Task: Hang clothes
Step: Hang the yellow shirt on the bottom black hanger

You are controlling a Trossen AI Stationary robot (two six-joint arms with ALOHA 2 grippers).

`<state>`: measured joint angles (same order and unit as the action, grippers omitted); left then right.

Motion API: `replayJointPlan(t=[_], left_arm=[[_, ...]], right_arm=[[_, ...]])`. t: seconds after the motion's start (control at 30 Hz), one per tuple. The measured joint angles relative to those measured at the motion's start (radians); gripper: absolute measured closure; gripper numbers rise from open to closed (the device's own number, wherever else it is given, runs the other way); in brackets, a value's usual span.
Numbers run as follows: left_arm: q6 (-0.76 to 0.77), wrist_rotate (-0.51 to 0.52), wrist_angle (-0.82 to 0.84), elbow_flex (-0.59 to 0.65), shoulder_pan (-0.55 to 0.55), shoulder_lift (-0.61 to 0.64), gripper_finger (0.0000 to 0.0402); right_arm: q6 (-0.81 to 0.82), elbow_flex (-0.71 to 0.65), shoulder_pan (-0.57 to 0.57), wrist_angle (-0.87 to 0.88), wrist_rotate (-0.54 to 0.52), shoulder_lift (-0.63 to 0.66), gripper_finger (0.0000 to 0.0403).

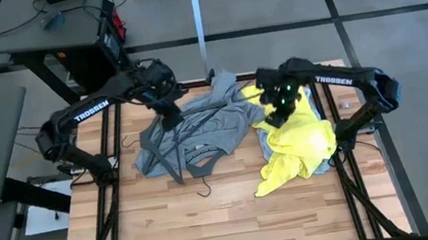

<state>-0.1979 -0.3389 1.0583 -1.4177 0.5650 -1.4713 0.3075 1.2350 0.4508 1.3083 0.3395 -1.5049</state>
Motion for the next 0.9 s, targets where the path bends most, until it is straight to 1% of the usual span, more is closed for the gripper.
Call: replayJointPlan(t=[0.1,0.23,0.33,0.43,0.5,0.67,0.9], left_arm=[[-0.055,-0.001,0.059,0.000,0.028,-0.001,0.0228],[-0.131,-0.001,0.079,0.000,0.066,-0.001,0.0228],[-0.173,-0.001,0.094,0.000,0.092,-0.001,0.0228],[-0.206,-0.001,0.124,0.000,0.113,-0.001,0.0228],[-0.222,0.000,0.136,0.000,0.124,-0.001,0.0228],[-0.249,0.000,0.141,0.000,0.138,-0.001,0.0228],[-0.269,0.000,0.137,0.000,0.137,-0.001,0.0228]], right_arm=[[0.135,-0.008,-0.058,-0.076,0.002,-0.001,0.0290],[0.331,-0.004,-0.123,-0.201,-0.007,-0.001,0.0290],[0.487,-0.012,-0.176,-0.234,-0.078,-0.018,0.0290],[0.569,-0.013,-0.228,-0.243,-0.124,-0.056,0.0290],[0.604,-0.013,-0.260,-0.252,-0.157,-0.082,0.0290],[0.610,-0.013,-0.305,-0.220,-0.251,-0.160,0.0290],[0.560,-0.013,-0.326,-0.213,-0.285,-0.237,0.0290]])
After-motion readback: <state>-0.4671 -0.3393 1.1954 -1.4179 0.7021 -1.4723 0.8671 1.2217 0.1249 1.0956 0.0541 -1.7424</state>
